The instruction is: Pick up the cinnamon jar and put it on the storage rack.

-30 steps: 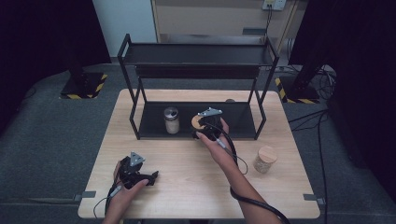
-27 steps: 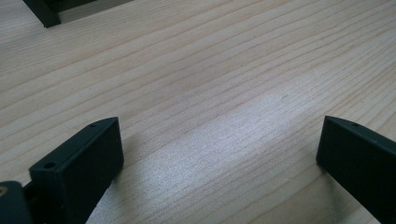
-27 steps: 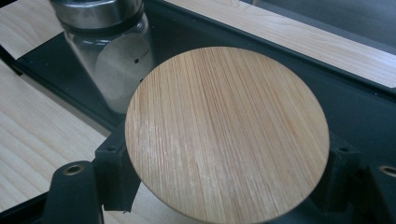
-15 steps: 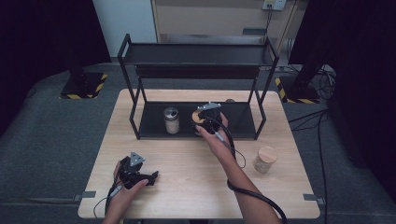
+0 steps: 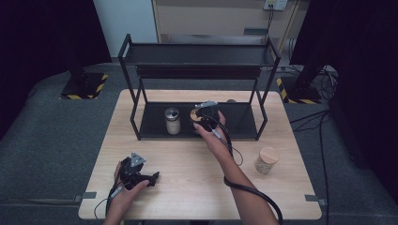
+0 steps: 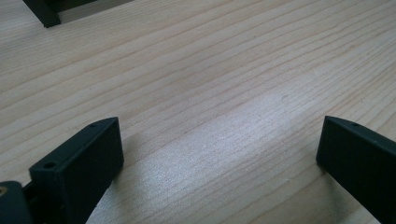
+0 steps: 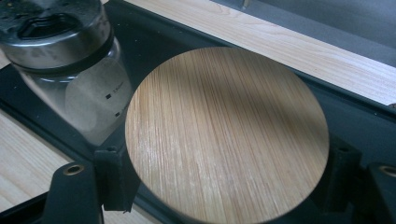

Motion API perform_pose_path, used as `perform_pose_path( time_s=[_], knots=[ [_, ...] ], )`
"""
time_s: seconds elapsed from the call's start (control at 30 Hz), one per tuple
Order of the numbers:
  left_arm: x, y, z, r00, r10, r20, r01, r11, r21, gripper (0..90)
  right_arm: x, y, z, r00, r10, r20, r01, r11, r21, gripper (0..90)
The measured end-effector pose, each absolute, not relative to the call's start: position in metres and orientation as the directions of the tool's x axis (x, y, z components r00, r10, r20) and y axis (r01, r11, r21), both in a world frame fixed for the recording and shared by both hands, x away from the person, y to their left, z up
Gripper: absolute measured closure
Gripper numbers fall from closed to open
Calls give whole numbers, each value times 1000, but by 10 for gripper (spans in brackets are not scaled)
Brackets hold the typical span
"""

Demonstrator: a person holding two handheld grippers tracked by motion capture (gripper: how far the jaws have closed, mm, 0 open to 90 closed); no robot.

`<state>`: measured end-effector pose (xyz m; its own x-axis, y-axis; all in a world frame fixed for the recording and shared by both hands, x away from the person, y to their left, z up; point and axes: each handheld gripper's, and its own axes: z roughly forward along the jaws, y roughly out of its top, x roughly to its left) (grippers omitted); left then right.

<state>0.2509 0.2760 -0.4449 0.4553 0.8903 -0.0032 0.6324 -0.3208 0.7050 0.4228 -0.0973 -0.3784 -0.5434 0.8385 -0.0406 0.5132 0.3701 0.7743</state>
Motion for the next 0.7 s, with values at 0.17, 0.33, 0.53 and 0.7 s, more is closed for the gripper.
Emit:
perform_pose_path(
  time_s=[0.17, 0.33, 0.53, 0.7],
  knots=[
    [251, 276, -445, 455, 890, -3, 632, -321, 705, 0, 426, -98, -379, -532, 846, -36, 519, 359, 776, 257],
    [251, 276, -445, 455, 890, -3, 632, -321, 705, 0, 430, -98, -379, -528, 848, -32, 521, 354, 777, 258],
    [251, 276, -445, 455, 890, -3, 632, -321, 705, 0, 434, -97, -379, -522, 852, -27, 524, 346, 778, 258],
    [251, 276, -445, 455, 890, -3, 632, -321, 705, 0, 436, -98, -381, -517, 856, -26, 529, 343, 776, 258]
  ],
)
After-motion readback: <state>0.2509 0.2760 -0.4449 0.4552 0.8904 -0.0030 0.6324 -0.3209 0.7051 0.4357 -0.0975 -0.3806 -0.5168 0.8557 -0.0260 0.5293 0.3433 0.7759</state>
